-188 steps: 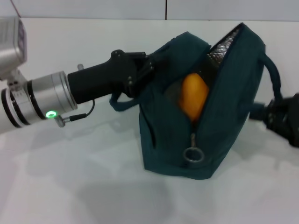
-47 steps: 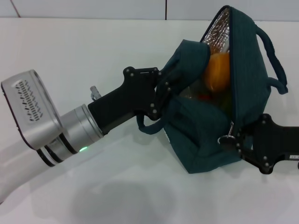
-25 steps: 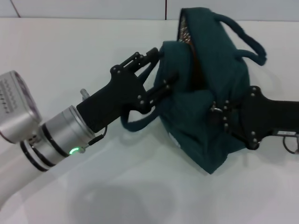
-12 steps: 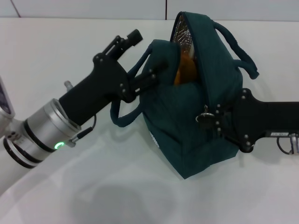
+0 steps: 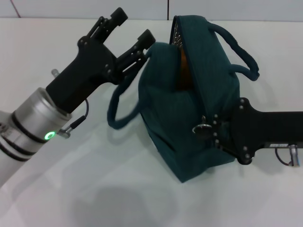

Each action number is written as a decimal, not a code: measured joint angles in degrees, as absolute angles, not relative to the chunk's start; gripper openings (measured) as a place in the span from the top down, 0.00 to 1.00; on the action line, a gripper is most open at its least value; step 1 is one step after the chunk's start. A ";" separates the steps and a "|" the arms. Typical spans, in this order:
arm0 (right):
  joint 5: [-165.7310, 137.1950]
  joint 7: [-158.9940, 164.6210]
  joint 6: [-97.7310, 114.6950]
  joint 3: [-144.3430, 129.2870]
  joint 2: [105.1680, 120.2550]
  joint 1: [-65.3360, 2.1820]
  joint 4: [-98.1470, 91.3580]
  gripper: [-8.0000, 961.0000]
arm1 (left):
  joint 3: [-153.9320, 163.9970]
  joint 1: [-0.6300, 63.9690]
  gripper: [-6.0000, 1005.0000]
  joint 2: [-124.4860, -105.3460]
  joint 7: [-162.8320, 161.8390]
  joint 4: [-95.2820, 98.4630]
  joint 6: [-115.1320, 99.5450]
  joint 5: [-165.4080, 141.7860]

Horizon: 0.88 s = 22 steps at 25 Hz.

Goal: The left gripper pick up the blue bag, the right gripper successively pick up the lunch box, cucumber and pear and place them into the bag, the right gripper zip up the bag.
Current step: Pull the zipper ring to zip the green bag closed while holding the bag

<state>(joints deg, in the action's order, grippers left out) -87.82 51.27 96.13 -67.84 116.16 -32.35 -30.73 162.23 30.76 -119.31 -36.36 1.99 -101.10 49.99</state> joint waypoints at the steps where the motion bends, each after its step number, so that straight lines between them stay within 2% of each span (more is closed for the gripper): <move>1: -86.40 50.50 96.12 -68.69 116.18 -32.38 -30.33 0.97 | 162.39 30.43 0.11 -119.24 -36.79 1.71 -102.12 49.88; 8: -76.94 43.89 95.68 -73.82 116.18 -32.73 -28.35 0.97 | 162.70 23.12 0.11 -119.26 -37.01 -3.09 -113.14 46.18; 15: -62.86 35.94 95.09 -79.01 116.18 -33.98 -22.62 0.97 | 162.69 16.27 0.12 -119.51 -32.27 -3.94 -111.87 41.47; 22: -55.04 34.96 90.96 -86.22 116.18 -35.05 -22.58 0.98 | 162.72 16.58 0.13 -119.61 -32.45 -3.46 -105.26 33.12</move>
<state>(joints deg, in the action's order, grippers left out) -55.04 34.96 90.96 -86.22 116.18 -35.05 -22.58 162.72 16.58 -119.61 -32.45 -3.46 -105.26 33.12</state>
